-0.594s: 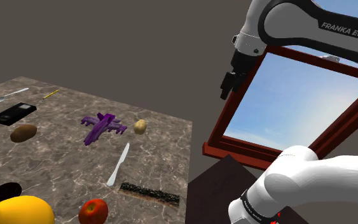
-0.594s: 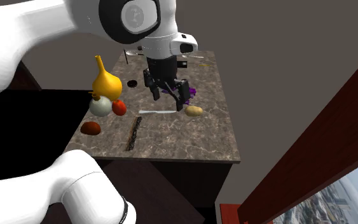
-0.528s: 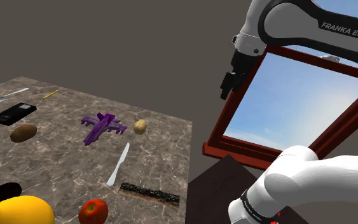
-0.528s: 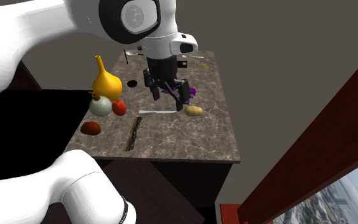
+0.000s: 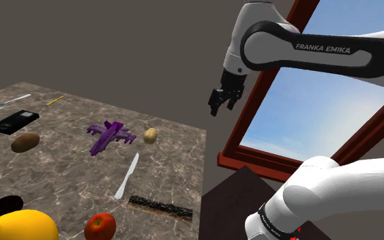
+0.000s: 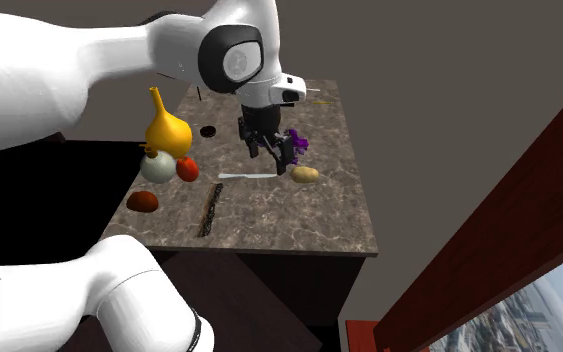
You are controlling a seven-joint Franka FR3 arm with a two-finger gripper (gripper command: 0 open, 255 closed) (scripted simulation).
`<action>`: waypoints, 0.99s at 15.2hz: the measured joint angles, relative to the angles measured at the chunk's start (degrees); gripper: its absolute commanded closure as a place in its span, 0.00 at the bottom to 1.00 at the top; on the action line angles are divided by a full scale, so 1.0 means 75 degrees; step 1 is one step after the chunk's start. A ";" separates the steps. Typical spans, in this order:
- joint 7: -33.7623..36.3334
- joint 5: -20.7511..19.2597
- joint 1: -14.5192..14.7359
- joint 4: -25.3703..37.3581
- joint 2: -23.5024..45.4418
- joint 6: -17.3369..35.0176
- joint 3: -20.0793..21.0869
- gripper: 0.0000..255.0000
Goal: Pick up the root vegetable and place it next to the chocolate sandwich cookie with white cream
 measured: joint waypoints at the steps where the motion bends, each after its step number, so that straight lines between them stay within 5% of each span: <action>1: 0.0204 0.0040 -0.0028 -0.0003 0.0184 0.0192 0.0094 0.00; 8: 0.1815 0.0186 -0.0212 0.0017 0.1810 0.1810 0.0883 0.00; 15: 0.3529 -0.0244 -0.0450 0.0767 0.3814 0.3025 0.1465 0.00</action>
